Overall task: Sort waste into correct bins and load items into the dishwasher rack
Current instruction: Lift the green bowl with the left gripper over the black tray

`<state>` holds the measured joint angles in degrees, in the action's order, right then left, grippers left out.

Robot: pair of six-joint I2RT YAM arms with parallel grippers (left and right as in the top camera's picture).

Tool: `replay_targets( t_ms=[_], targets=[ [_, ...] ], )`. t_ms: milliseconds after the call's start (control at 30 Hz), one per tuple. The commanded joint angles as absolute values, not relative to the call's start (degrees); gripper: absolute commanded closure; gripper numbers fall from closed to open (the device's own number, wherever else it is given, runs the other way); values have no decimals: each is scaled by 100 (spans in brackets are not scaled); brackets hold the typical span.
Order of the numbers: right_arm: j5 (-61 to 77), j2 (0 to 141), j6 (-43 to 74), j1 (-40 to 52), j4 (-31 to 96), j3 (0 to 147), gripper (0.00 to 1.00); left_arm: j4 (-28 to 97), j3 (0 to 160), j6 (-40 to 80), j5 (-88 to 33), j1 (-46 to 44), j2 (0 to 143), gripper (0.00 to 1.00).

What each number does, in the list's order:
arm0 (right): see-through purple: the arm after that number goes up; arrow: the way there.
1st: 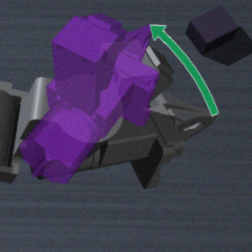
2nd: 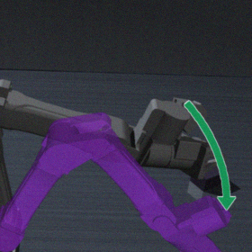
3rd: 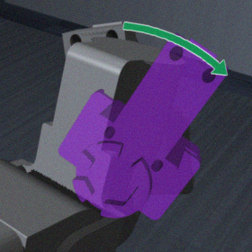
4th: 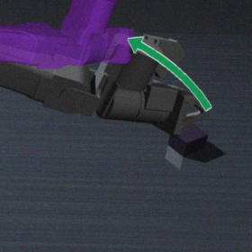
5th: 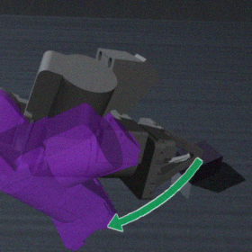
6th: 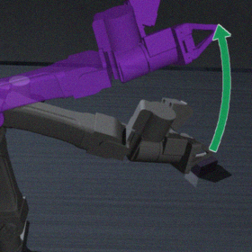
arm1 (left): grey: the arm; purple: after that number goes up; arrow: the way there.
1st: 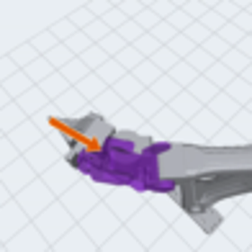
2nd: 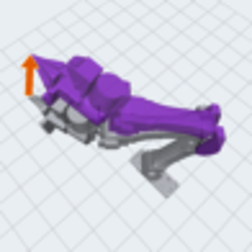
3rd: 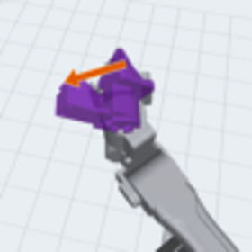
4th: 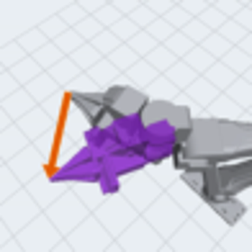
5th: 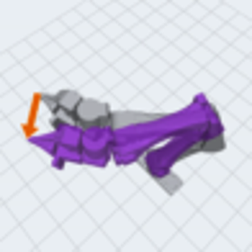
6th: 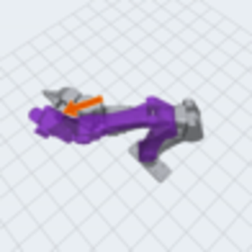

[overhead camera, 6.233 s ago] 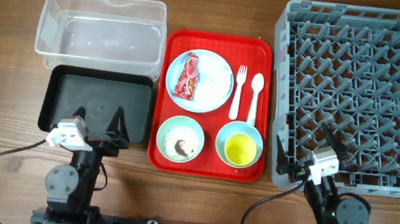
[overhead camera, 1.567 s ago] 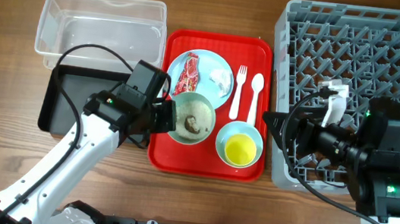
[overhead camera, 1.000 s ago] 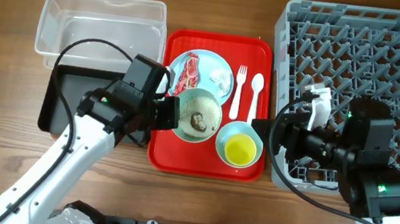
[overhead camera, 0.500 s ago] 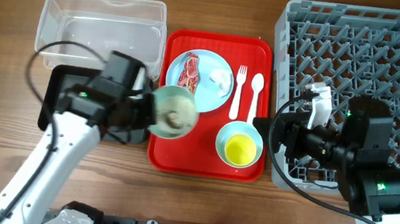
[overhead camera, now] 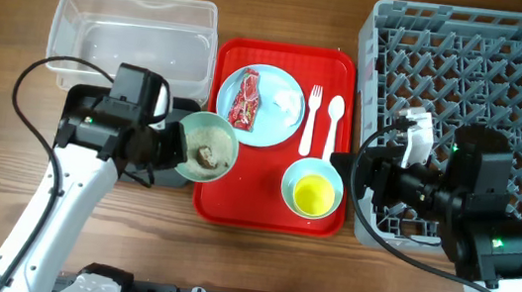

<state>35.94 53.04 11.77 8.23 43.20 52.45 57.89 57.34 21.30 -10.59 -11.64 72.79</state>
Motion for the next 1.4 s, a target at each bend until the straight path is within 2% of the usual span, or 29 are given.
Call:
replay_targets(
  t_ms=[0, 233, 467, 500, 533, 600, 633, 667, 733, 800, 933, 1167, 1367],
  targets=[
    [3538, 5315, 1223, 856, 4268, 5367, 12, 5634, 5561, 1994, -1017, -1621, 7229, 96],
    [3535, 5315, 1317, 856, 4274, 5367, 12, 4945, 4980, 2171, -746, -2303, 7754, 96],
    [3535, 5315, 1363, 856, 4270, 5367, 12, 4766, 4792, 2335, -440, -2379, 8418, 96],
    [3535, 5315, 1363, 856, 4270, 5367, 12, 4727, 4790, 2335, -440, -2379, 8479, 94],
    [3535, 5315, 1365, 856, 4268, 5367, 12, 4698, 4792, 2335, -440, -2379, 8543, 87],
    [3535, 5315, 1365, 856, 4265, 5367, 12, 4689, 4792, 2335, -440, -2379, 8595, 83],
    [3535, 5315, 1365, 856, 4268, 5367, 11, 4694, 4790, 2335, -443, -2379, 8595, 75],
    [3535, 5315, 1363, 856, 4270, 5367, 10, 4696, 4794, 2335, -443, -2377, 8591, 62],
    [3514, 5315, 1361, 856, 4263, 5367, 8, 4716, 4829, 2335, -443, -2373, 8562, 43],
    [3424, 5315, 1363, 856, 4270, 5367, 7, 4849, 4956, 2338, -530, -2373, 8523, 32],
    [3409, 5315, 1365, 856, 4268, 5367, 6, 5376, 5533, 2335, -851, -2386, 8388, 34],
    [3406, 5315, 1365, 856, 4250, 5367, 6, 5048, 5725, 2294, -1168, -3059, 8322, 49],
    [3409, 5315, 1365, 856, 4250, 5367, 6, 4694, 5566, 2386, -344, -3896, 8744, 46]
  ],
)
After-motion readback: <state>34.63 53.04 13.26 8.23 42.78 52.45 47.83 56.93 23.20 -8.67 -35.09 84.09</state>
